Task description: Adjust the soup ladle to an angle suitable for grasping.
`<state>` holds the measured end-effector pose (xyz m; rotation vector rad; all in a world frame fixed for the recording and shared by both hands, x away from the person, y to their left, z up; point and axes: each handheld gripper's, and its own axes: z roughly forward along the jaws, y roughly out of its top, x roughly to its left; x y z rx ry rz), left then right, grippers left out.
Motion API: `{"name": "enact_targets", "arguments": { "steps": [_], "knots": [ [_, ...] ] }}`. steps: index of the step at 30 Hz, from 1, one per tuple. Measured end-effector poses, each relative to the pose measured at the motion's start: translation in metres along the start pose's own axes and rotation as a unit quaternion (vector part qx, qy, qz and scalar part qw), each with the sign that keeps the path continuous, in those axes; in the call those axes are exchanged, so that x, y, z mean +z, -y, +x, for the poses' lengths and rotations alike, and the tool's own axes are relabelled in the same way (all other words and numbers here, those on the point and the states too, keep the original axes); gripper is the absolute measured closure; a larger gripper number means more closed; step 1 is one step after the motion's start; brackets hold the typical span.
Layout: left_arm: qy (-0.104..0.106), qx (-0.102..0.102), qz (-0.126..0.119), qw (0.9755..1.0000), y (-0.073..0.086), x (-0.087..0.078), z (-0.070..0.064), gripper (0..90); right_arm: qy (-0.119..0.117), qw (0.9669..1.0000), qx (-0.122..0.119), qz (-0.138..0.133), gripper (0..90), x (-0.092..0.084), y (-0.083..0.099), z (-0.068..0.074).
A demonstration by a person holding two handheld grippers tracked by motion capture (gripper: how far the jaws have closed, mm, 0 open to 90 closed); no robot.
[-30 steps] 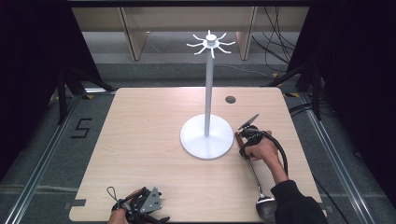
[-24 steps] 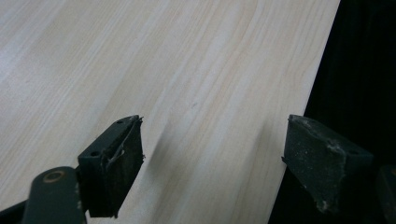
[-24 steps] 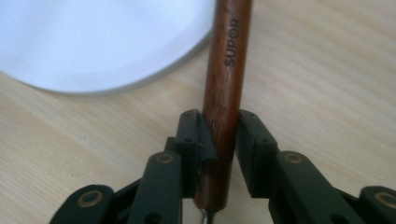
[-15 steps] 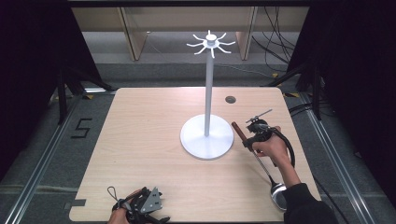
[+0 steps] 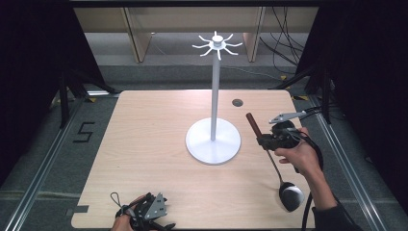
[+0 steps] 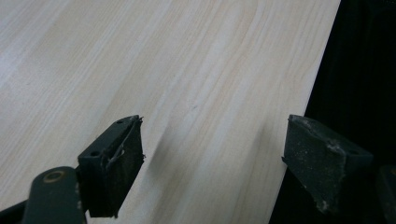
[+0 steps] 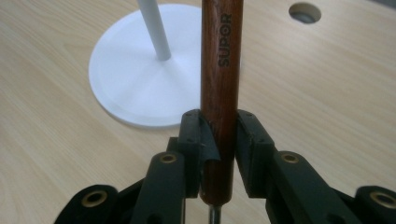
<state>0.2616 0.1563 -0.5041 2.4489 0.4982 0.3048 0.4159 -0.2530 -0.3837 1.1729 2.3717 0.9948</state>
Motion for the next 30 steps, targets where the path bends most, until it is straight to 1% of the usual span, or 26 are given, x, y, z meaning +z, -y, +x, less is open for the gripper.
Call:
{"name": "enact_targets", "arguments": {
  "steps": [1, 2, 3, 4, 6, 8, 9, 10, 12, 13, 14, 15, 16, 17, 18, 19, 20, 21, 22, 23, 25, 26, 27, 28, 29, 30],
  "knots": [
    [0.003, 0.000, 0.000, 1.0000, 0.000, 0.000, 0.000, 19.1, -0.004, 1.0000, -0.007, 0.000, 74.1, -0.006, 0.001, 0.001],
    [0.000, -0.001, 0.000, 1.0000, 0.000, 0.000, 0.000, 19.1, -0.005, 0.9998, -0.011, -0.014, 74.2, -0.010, 0.002, 0.003],
    [0.003, 0.000, 0.002, 1.0000, 0.000, 0.000, 0.001, 19.1, -0.005, 0.9998, -0.011, -0.014, 74.2, -0.010, 0.002, 0.003],
    [0.004, 0.001, 0.003, 1.0000, 0.000, 0.001, 0.001, 19.1, -0.015, 0.9997, -0.008, -0.017, 74.2, -0.025, 0.004, 0.007],
    [0.006, -0.001, -0.003, 1.0000, 0.000, 0.000, -0.001, 19.1, -0.015, 0.9992, -0.015, -0.033, 74.2, -0.033, 0.007, 0.009],
    [0.004, -0.004, -0.003, 1.0000, 0.000, 0.000, -0.001, 19.1, -0.016, 0.9982, -0.021, -0.055, 74.2, -0.044, 0.010, 0.010],
    [0.004, -0.008, -0.004, 1.0000, 0.000, 0.000, -0.001, 19.1, -0.016, 0.9982, -0.021, -0.055, 74.2, -0.044, 0.010, 0.010],
    [0.003, -0.008, -0.004, 1.0000, 0.000, 0.000, -0.001, 19.1, -0.015, 0.9970, -0.016, -0.074, 74.2, -0.050, 0.013, 0.011],
    [0.002, -0.006, -0.006, 1.0000, 0.001, 0.000, -0.001, 19.1, -0.024, 0.9952, -0.018, -0.093, 74.2, -0.059, 0.017, 0.011],
    [0.003, -0.007, -0.009, 0.9999, 0.001, 0.000, -0.001, 19.1, -0.028, 0.9922, -0.018, -0.120, 74.2, -0.065, 0.021, 0.010],
    [0.000, -0.009, -0.011, 0.9999, 0.001, 0.000, -0.001, 19.1, -0.028, 0.9922, -0.018, -0.120, 74.2, -0.065, 0.021, 0.010],
    [0.000, -0.012, -0.014, 0.9998, 0.001, 0.000, 0.000, 19.1, -0.033, 0.9893, -0.008, -0.142, 74.3, -0.070, 0.024, 0.009],
    [0.000, -0.012, -0.014, 0.9998, 0.001, 0.000, 0.000, 19.1, -0.033, 0.9893, -0.008, -0.142, 74.3, -0.070, 0.024, 0.009],
    [0.000, -0.012, -0.014, 0.9998, 0.001, 0.000, 0.000, 19.1, -0.041, 0.9895, -0.007, -0.139, 74.2, -0.074, 0.025, 0.008],
    [0.001, -0.012, -0.013, 0.9998, 0.001, 0.000, 0.000, 19.1, -0.045, 0.9884, -0.006, -0.145, 74.2, -0.078, 0.025, 0.007],
    [0.003, -0.012, -0.013, 0.9998, 0.001, 0.000, 0.000, 19.1, -0.047, 0.9870, 0.001, -0.153, 74.2, -0.079, 0.026, 0.006],
    [0.000, -0.010, -0.011, 0.9999, 0.001, 0.000, 0.000, 19.1, -0.043, 0.9856, 0.002, -0.164, 74.2, -0.081, 0.026, 0.003],
    [0.000, -0.010, -0.013, 0.9999, 0.001, 0.000, 0.000, 19.1, -0.049, 0.9845, 0.005, -0.168, 74.2, -0.081, 0.026, 0.003],
    [0.000, -0.009, -0.012, 0.9999, 0.001, 0.000, -0.001, 19.1, -0.054, 0.9843, 0.003, -0.168, 74.2, -0.082, 0.027, 0.002],
    [0.003, -0.011, -0.013, 0.9998, 0.001, 0.000, 0.000, 19.1, -0.053, 0.9819, 0.002, -0.182, 74.3, -0.081, 0.027, 0.000],
    [0.002, -0.011, -0.013, 0.9999, 0.001, 0.000, 0.000, 19.1, -0.052, 0.9815, -0.002, -0.184, 74.2, -0.082, 0.027, -0.001],
    [0.001, -0.011, -0.014, 0.9998, 0.001, 0.000, 0.000, 19.1, -0.053, 0.9813, 0.000, -0.185, 74.3, -0.083, 0.026, -0.001],
    [0.002, -0.009, -0.013, 0.9999, 0.001, 0.000, 0.000, 19.1, -0.061, 0.9812, 0.013, -0.183, 74.3, -0.084, 0.027, 0.000],
    [0.002, -0.009, -0.012, 0.9999, 0.001, 0.000, 0.000, 19.1, -0.055, 0.9806, 0.006, -0.188, 74.3, -0.085, 0.026, 0.001],
    [0.000, -0.010, -0.011, 0.9999, 0.001, 0.000, -0.001, 19.1, -0.058, 0.9810, 0.009, -0.185, 74.3, -0.087, 0.026, 0.002],
    [0.003, -0.009, -0.013, 0.9999, 0.001, 0.000, 0.000, 19.1, -0.061, 0.9794, 0.007, -0.192, 74.3, -0.087, 0.025, 0.003]
  ]
}}
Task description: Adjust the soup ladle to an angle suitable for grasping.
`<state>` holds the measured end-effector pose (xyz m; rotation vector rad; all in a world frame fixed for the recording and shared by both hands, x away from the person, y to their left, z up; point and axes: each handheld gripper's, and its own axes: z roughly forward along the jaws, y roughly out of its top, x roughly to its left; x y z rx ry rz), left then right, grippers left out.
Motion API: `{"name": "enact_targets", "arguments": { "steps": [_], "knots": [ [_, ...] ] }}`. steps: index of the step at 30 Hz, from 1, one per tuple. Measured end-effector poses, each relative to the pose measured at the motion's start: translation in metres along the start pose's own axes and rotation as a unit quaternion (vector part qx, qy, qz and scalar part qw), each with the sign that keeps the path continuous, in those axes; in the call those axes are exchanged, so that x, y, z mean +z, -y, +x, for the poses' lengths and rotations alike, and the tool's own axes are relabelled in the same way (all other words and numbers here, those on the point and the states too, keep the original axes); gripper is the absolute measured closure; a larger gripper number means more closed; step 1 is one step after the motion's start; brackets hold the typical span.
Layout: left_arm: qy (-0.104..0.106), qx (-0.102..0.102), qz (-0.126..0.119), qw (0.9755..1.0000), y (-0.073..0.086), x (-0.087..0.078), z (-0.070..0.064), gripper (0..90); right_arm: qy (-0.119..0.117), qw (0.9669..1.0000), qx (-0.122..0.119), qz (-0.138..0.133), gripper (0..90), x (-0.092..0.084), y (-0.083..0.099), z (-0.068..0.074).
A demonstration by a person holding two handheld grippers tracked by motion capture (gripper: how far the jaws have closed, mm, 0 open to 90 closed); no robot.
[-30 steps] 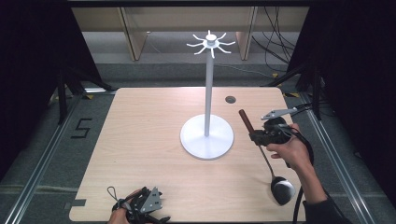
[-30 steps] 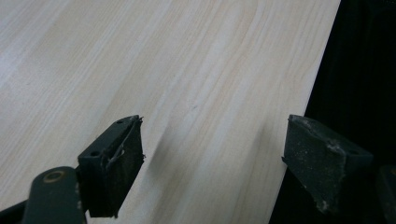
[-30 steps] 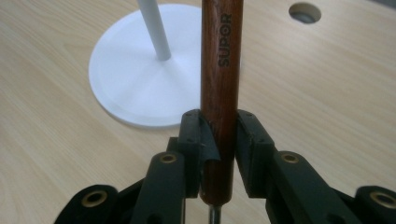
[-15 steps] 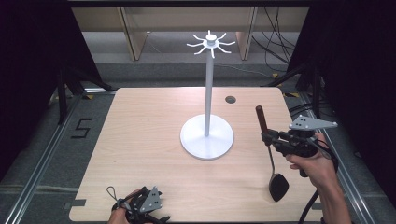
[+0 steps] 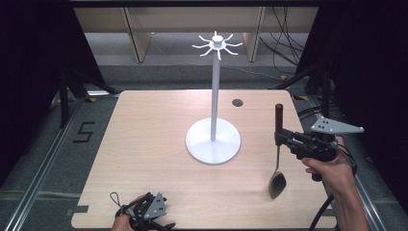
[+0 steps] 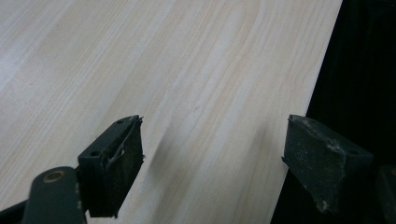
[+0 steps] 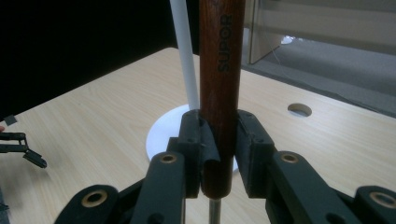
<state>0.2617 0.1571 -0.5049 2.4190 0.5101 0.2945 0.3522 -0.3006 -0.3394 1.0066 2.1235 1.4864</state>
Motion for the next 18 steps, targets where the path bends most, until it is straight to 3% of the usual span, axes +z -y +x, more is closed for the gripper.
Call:
{"name": "enact_targets", "arguments": {
  "steps": [2, 8, 9, 15, 16, 18],
  "knots": [
    [-0.002, -0.001, -0.002, 1.0000, 0.000, -0.001, 0.000, 19.1, -0.001, 0.9998, -0.011, -0.019, 74.3, -0.002, -0.003, 0.000],
    [-0.004, -0.002, -0.002, 1.0000, 0.000, 0.000, 0.000, 19.1, -0.008, 0.9991, -0.008, -0.042, 74.2, 0.000, -0.014, 0.002],
    [-0.003, -0.002, -0.002, 1.0000, 0.000, -0.001, 0.000, 19.1, 0.000, 0.9989, -0.011, -0.045, 74.1, 0.002, -0.017, 0.003],
    [-0.006, -0.005, -0.004, 1.0000, 0.001, -0.001, 0.000, 19.1, -0.007, 0.9987, -0.004, -0.050, 74.2, 0.011, -0.029, 0.005],
    [-0.006, -0.005, -0.004, 1.0000, 0.001, -0.001, 0.001, 19.1, -0.001, 0.9978, -0.021, -0.062, 74.2, 0.014, -0.033, 0.002],
    [-0.004, -0.006, -0.004, 1.0000, 0.000, -0.001, 0.001, 19.1, -0.001, 0.9981, -0.012, -0.060, 74.2, 0.016, -0.037, 0.004]
  ]
}}
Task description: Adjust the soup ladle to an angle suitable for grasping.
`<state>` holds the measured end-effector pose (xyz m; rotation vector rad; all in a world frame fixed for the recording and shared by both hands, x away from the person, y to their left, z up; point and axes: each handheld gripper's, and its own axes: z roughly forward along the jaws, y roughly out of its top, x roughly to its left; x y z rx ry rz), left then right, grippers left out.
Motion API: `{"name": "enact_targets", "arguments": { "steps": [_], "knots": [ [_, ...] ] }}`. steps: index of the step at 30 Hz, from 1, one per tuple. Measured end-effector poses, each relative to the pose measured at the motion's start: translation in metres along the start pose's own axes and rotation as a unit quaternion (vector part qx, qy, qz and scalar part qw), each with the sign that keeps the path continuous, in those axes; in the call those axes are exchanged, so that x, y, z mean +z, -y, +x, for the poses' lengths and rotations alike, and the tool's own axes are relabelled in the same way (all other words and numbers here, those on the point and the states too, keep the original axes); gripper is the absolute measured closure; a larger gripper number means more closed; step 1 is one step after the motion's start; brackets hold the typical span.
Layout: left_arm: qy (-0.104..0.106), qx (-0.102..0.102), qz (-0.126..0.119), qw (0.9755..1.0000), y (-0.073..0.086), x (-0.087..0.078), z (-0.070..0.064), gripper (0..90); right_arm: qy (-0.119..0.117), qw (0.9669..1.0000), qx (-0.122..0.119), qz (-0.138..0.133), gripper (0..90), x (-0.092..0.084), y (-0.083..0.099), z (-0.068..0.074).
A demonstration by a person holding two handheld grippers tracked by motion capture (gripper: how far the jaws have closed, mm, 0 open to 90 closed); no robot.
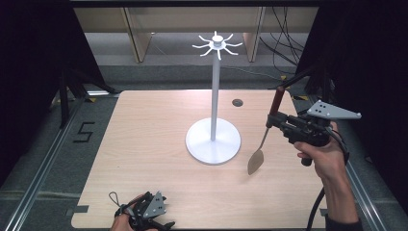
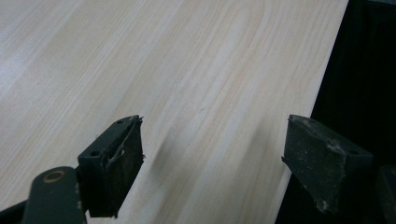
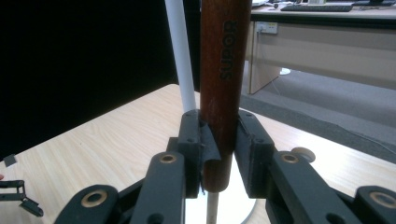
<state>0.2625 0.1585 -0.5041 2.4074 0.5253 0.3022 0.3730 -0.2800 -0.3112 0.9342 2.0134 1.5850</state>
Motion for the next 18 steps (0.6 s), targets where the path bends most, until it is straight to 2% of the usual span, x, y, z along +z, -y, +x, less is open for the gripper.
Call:
{"name": "enact_targets", "arguments": {
  "steps": [2, 3, 4, 6, 10, 12, 15, 18],
  "knots": [
    [-0.001, 0.000, 0.001, 1.0000, 0.000, 0.000, -0.001, 19.1, -0.002, 1.0000, -0.002, 0.002, 74.2, 0.001, -0.002, 0.001],
    [-0.002, 0.000, 0.000, 1.0000, 0.001, 0.000, -0.001, 19.1, 0.006, 1.0000, -0.003, 0.005, 74.2, 0.002, -0.005, 0.002],
    [-0.002, 0.001, 0.001, 1.0000, 0.000, 0.000, -0.001, 19.1, 0.002, 0.9999, -0.010, 0.004, 74.2, 0.004, -0.009, 0.002],
    [-0.001, 0.001, 0.001, 1.0000, 0.000, 0.000, 0.000, 19.1, 0.004, 1.0000, -0.004, 0.004, 74.2, 0.004, -0.010, 0.004],
    [-0.001, 0.002, 0.001, 1.0000, 0.000, 0.000, 0.000, 19.1, 0.000, 0.9998, -0.019, 0.002, 74.2, 0.009, -0.021, 0.008],
    [-0.002, 0.001, -0.001, 1.0000, 0.000, 0.000, 0.000, 19.1, -0.002, 0.9998, -0.016, 0.009, 74.2, 0.011, -0.025, 0.010],
    [-0.002, 0.000, 0.000, 1.0000, 0.000, 0.000, 0.000, 19.2, 0.000, 0.9998, -0.020, 0.005, 74.2, 0.013, -0.028, 0.011],
    [-0.001, 0.000, 0.000, 1.0000, 0.000, 0.000, -0.001, 19.2, -0.010, 0.9998, -0.020, -0.001, 74.2, 0.018, -0.037, 0.015]
  ]
}}
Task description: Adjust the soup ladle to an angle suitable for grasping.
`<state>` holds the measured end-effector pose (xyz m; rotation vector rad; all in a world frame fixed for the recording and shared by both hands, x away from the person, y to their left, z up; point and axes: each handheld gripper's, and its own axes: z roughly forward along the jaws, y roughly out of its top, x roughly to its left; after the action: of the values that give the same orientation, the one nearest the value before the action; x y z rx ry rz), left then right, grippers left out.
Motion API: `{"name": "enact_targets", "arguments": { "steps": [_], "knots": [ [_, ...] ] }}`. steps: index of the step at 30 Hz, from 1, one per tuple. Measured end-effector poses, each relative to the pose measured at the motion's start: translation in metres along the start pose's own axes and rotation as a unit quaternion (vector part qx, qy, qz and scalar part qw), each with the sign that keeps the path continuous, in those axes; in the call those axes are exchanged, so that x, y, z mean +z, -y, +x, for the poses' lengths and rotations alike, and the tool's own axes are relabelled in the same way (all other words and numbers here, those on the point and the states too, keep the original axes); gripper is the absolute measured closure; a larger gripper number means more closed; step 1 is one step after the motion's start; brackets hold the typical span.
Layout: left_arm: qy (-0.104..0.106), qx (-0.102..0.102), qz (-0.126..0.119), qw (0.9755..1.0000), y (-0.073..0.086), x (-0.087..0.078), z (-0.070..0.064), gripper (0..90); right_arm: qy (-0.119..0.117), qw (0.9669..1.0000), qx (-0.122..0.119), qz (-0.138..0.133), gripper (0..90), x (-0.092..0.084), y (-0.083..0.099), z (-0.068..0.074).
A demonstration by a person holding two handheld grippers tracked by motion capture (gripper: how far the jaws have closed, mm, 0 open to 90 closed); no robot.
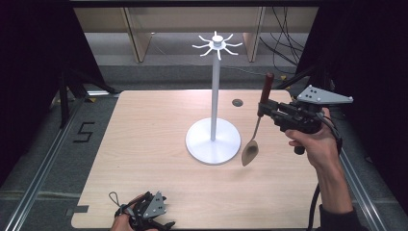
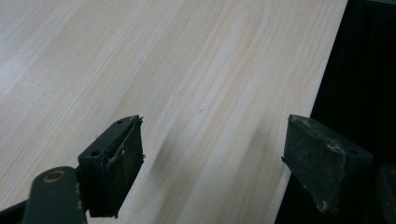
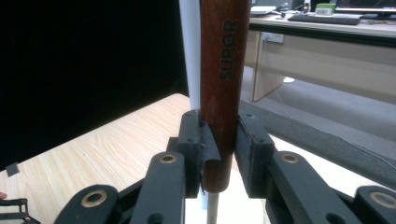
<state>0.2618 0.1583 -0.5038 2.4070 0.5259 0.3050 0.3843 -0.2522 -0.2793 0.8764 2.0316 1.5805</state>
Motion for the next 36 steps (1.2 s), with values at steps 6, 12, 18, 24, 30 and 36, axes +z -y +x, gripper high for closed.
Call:
{"name": "enact_targets", "arguments": {
  "steps": [6, 12, 18, 24, 30, 36],
  "knots": [
    [-0.001, 0.001, 0.000, 1.0000, 0.000, 0.000, 0.000, 19.2, 0.003, 1.0000, -0.004, 0.000, 74.2, 0.007, -0.011, 0.004],
    [0.000, 0.000, 0.000, 1.0000, 0.000, 0.000, 0.000, 19.2, -0.005, 0.9999, -0.010, -0.001, 74.2, 0.017, -0.026, 0.010],
    [0.000, 0.002, 0.001, 1.0000, 0.000, -0.001, 0.000, 19.2, -0.007, 0.9998, -0.017, 0.000, 74.2, 0.028, -0.036, 0.014],
    [0.004, -0.003, -0.002, 1.0000, 0.000, -0.001, -0.001, 19.2, -0.007, 0.9999, -0.015, 0.005, 74.1, 0.034, -0.041, 0.015],
    [0.002, -0.003, -0.003, 1.0000, 0.000, 0.000, -0.001, 19.2, -0.007, 0.9999, -0.009, 0.004, 74.1, 0.041, -0.048, 0.017],
    [0.000, 0.002, 0.000, 1.0000, 0.000, -0.001, 0.000, 19.2, -0.009, 0.9999, -0.014, 0.005, 74.1, 0.046, -0.055, 0.018]
  ]
}}
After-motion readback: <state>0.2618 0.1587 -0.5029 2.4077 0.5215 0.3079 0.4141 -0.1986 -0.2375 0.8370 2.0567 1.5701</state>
